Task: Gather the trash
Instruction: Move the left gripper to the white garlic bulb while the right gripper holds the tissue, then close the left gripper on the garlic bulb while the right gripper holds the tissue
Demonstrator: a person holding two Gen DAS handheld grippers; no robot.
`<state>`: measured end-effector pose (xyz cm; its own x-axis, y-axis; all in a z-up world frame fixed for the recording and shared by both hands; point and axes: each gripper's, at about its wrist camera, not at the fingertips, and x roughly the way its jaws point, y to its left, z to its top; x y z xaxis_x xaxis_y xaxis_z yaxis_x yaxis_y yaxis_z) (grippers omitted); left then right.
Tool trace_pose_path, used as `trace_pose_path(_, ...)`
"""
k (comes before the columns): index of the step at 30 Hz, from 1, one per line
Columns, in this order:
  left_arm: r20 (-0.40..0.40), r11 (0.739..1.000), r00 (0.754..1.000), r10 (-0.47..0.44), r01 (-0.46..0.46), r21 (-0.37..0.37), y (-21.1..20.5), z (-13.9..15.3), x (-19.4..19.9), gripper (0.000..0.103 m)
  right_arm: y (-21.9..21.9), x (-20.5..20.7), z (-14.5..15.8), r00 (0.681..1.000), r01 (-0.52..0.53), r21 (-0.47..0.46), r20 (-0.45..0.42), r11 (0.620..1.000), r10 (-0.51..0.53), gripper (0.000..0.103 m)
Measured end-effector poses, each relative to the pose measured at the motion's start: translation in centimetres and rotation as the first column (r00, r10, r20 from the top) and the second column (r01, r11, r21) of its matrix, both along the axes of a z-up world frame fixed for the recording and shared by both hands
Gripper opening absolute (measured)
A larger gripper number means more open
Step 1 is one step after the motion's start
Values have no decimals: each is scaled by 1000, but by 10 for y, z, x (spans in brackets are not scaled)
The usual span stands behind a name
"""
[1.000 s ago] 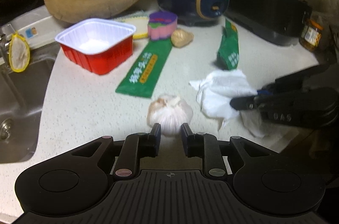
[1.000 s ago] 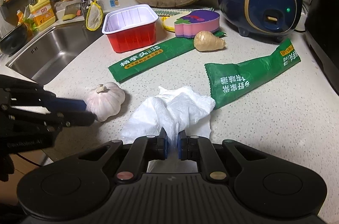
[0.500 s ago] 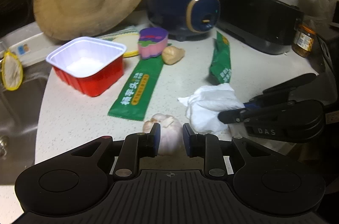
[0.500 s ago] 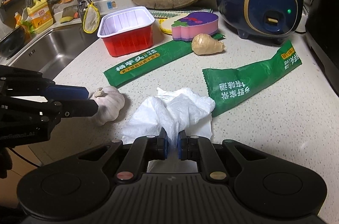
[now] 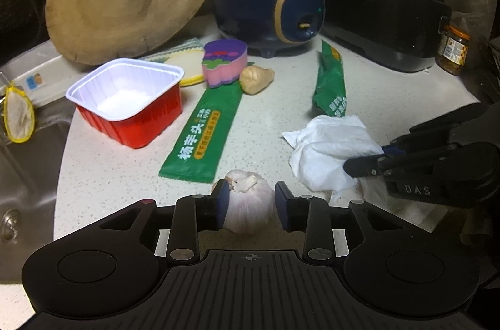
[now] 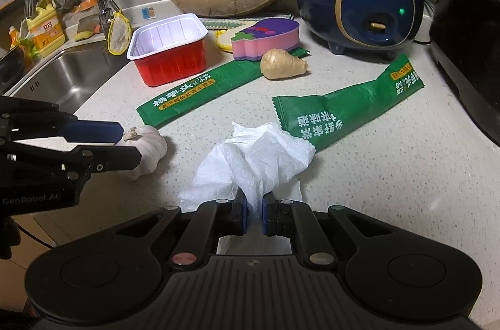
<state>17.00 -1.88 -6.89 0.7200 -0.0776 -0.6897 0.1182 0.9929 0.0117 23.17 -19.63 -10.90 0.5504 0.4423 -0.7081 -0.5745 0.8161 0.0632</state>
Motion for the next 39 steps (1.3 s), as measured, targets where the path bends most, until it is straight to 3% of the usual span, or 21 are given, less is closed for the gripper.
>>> trace_pose_path(7, -15, 999, 1000, 2, -2, -33, 0, 1, 6, 38, 0, -1, 0, 1000, 1, 1, 0, 1000, -1, 9)
trace_pose_path(14, -22, 999, 1000, -13, 12, -49, -2, 1, 8, 49, 1, -2, 0, 1000, 1, 1, 1, 1000, -1, 9)
trace_pose_path(18, -15, 997, 1000, -16, 15, -75, 1, 1, 6, 50, 0, -2, 0, 1000, 1, 1, 1, 1000, -1, 9)
trace_pose_path(22, -1, 1000, 1000, 12, -12, -7, 2, 0, 7, 47, 1, -2, 0, 1000, 1, -2, 6, 1000, -1, 9)
trace_pose_path(31, -27, 998, 999, 31, -33, -57, 9, -6, 21, 54, 4, -4, 2, 998, -20, -25, 51, 999, 21, 9)
trace_pose_path(34, -31, 996, 999, 37, -39, -83, 13, -8, 28, 56, 6, -10, 4, 994, -31, -51, 101, 998, 36, 26)
trace_pose_path(36, -37, 993, 998, 44, -48, -106, 17, -9, 32, 57, 5, -12, 6, 992, -33, -49, 123, 998, 39, 44)
trace_pose_path(39, -54, 987, 997, 59, -66, -148, 21, -12, 39, 59, 4, -13, 8, 990, -34, -40, 133, 999, 39, 45)
